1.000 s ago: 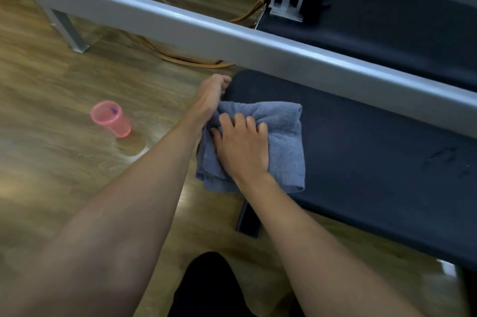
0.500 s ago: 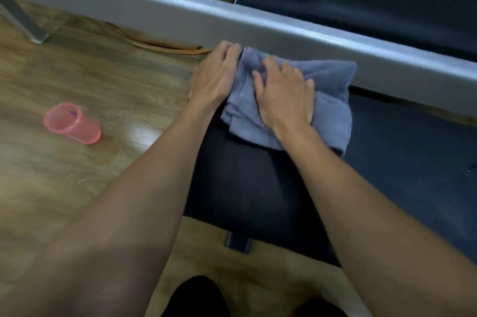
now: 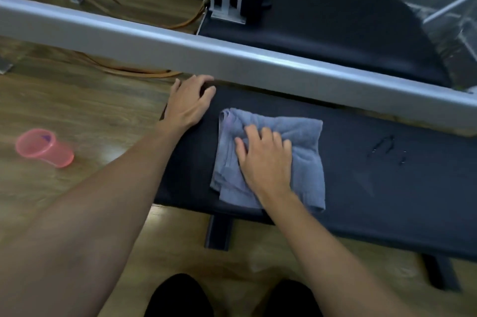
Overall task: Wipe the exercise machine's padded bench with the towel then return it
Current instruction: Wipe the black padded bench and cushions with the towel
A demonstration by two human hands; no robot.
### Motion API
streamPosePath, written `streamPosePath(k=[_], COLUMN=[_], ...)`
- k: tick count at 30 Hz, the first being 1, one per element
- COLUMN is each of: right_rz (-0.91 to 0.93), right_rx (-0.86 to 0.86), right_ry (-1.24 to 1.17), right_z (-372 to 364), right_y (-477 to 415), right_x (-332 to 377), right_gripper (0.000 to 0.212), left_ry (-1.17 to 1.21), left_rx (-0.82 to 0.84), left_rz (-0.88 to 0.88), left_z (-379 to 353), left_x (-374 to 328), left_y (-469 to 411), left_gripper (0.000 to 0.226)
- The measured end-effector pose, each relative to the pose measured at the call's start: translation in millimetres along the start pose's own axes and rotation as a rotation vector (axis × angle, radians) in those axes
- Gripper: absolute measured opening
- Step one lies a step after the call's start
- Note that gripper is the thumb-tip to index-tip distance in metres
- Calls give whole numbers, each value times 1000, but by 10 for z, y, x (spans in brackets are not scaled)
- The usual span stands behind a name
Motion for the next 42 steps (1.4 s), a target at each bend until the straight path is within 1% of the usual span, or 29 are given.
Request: streamPosePath(k=[2, 4, 6, 9, 13, 16, 18, 20, 22, 24, 26, 29, 32, 35, 38, 40, 42], right_rz=[10, 19, 35, 40, 18, -18, -36, -58, -62, -60, -49, -53, -58, -44, -48, -39, -15], right_rx=[17, 22, 23, 2, -46, -71, -55, -15, 20, 14, -12, -2, -7, -3, 7, -18, -42], right_ry=[25, 43, 27, -16, -60, -72, -48, -38, -40, -24, 40, 57, 44, 37, 37, 36, 19], right_z=[85, 148, 165, 137, 45, -85, -230, -382, -484, -478, -383, -232, -44, 155, 289, 349, 354], right_y=[297, 478, 528, 410, 85, -385, -855, -1319, -1604, -1632, -1457, -1011, -457, 24, 423, 622, 653], right_x=[-73, -140, -183, -217, -297, -402, -466, -555, -623, -617, -569, -580, -681, -767, -941, -1048, -1100], right_gripper=[36, 35, 34, 34, 34, 35, 36, 36, 37, 39, 39, 38, 40, 39, 39, 37, 34], left_ry=[-78, -88, -87, -87, -147, -12, 86, 145, 170, 124, 62, -87, -184, -194, -226, -247, -199], left_rx=[27, 39, 42, 2, -49, -51, -42, -3, 65, 163, 259, 358, 315, 312, 302, 259, 213], left_rz=[-50, -76, -105, -145, -133, -43, 13, 26, 30, 48, 77, 49, -25, -123, -168, -187, -226], left_z=[-70, -159, -252, -351, -434, -461, -475, -493, -499, -504, -528, -574, -581, -762, -992, -1111, -1209], left_x=[-144, -285, -440, -627, -621, -477, -421, -399, -358, -311, -337, -517, -733, -1012, -1241, -1346, -1430], left_y=[121, 196, 199, 100, -160, -305, -331, -323, -278, -246, -203, -149, -61, 58, 83, 35, -36], left_gripper=[40, 39, 38, 37, 40, 46, 47, 42, 39, 46, 52, 55, 54, 51, 52, 52, 49])
Point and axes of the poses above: each hand's wrist, its own y-axis away from the middle knuckle, its own z-axis out of the back of the hand, x = y × z, the point moved 9 cm from there along -y, towards the middle knuckle, and after that the axes turned 4 degrees about -z, right-handed, at the moved point
